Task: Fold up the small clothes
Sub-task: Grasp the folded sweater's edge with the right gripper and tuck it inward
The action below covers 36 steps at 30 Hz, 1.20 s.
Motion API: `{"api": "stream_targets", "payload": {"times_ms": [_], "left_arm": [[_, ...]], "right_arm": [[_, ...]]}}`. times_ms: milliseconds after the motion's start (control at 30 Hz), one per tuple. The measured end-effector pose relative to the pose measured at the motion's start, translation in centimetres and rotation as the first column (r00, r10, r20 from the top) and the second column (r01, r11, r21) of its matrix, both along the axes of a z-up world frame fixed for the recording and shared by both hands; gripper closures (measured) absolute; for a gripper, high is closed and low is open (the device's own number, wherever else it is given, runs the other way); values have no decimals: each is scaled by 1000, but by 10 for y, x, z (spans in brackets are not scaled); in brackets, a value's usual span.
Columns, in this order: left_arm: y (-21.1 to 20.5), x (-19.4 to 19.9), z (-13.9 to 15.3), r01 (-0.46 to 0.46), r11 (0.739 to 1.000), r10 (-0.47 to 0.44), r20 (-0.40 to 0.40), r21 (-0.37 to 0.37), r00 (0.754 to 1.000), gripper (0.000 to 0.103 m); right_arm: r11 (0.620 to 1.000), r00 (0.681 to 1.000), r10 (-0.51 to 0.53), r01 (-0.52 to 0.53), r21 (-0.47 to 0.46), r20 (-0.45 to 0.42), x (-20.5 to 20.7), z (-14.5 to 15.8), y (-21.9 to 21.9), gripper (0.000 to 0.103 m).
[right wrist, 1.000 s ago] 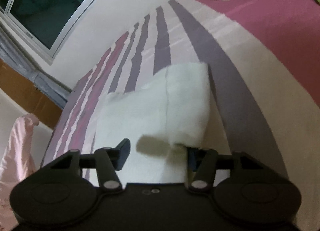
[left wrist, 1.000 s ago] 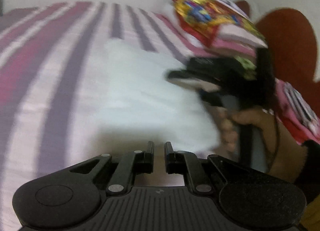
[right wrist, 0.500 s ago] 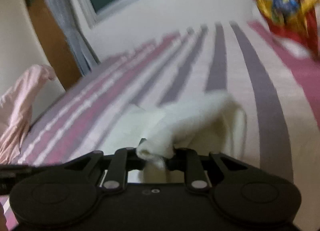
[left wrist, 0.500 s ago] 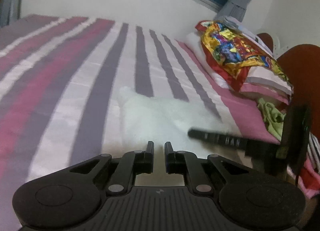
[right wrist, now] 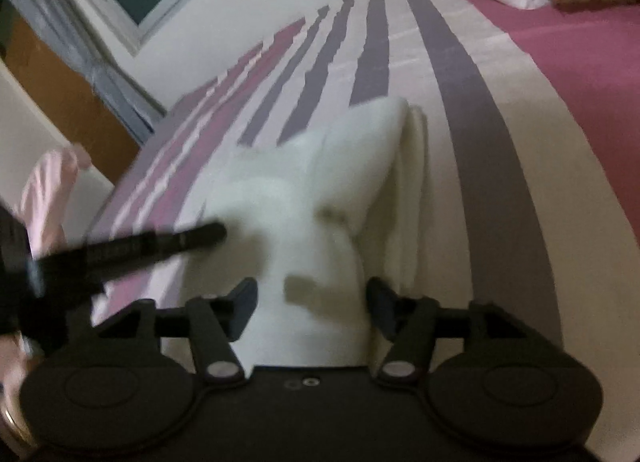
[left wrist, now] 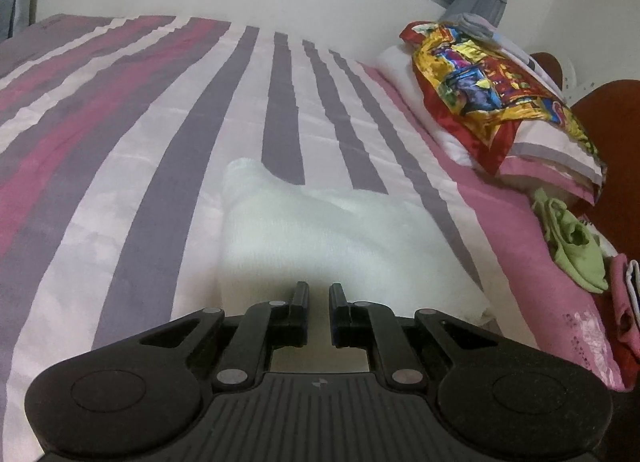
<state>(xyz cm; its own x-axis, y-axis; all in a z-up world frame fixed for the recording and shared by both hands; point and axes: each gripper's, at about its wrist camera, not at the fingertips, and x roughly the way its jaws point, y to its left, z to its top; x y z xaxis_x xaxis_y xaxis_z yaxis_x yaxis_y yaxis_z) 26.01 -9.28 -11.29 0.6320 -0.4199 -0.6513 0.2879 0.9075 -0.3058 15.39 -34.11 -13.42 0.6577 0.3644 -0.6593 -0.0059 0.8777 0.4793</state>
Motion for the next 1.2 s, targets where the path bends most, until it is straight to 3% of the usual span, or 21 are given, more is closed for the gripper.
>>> {"api": "stream_targets", "payload": {"times_ms": [300,400,567,700,833,1033,1133,1200], "left_arm": [[7,-1,0,3,1000,-3,0,10,1000,95],[7,-1,-2,0,1000,0,-8,8,1000,95],[8,1,-3,-2,1000,2,-15,6,1000,95],[7,-2,0,10,1000,-10,-8,17,1000,95],[5,-7,4,27,1000,-27,-8,-3,1000,95],[0,-9,-3,52,998,-52,-19,32,998,95],[5,-9,-2,41,999,-40,-33,17,999,95],[8,-9,3,26,1000,-26,-32,0,999,95]], "right_arm": [[1000,999,-18,17,-26,-48,-57,-3,8,61],[999,998,-21,19,-40,-53,-57,0,13,79],[995,993,-61,68,69,-98,-43,-4,5,78],[998,995,-66,68,14,-79,-49,-1,10,89],[997,996,-82,81,-7,-27,-66,10,10,90],[994,992,-99,95,-51,-76,-71,-12,11,90],[987,990,-142,141,-80,-7,-74,2,13,77],[975,982,-181,187,-123,56,-73,17,10,76]]}}
